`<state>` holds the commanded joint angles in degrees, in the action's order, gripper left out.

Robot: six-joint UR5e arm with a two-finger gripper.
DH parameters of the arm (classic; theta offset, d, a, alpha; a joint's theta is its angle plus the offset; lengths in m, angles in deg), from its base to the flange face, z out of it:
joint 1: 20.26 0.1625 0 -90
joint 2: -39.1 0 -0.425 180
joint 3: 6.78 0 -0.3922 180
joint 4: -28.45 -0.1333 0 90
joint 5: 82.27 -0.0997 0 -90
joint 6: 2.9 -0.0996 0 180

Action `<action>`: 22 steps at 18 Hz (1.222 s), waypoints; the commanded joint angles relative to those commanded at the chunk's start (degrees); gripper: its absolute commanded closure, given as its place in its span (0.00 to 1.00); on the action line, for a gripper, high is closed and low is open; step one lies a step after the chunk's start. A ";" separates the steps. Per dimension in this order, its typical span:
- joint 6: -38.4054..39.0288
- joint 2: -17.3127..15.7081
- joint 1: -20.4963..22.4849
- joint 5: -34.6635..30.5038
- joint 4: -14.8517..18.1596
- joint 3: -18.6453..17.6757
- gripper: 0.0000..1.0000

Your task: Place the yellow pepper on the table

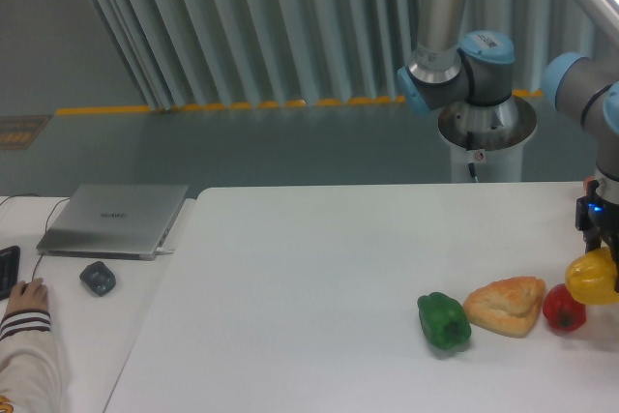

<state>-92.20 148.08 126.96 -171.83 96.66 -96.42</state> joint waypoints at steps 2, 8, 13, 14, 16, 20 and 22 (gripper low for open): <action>0.00 0.09 0.00 0.00 -0.35 -0.09 0.19; -0.44 -0.17 0.09 -0.17 -0.44 -0.18 0.00; 1.41 -0.79 0.44 0.00 -0.27 1.14 0.00; 0.97 -1.75 0.53 0.00 0.00 1.23 0.00; -2.35 -3.07 0.53 0.09 0.44 1.75 0.00; -7.72 -1.23 1.23 -0.09 8.68 8.86 0.00; -11.32 -0.53 2.02 0.17 12.02 11.76 0.00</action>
<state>-103.52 147.55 128.98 -171.66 108.68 -84.66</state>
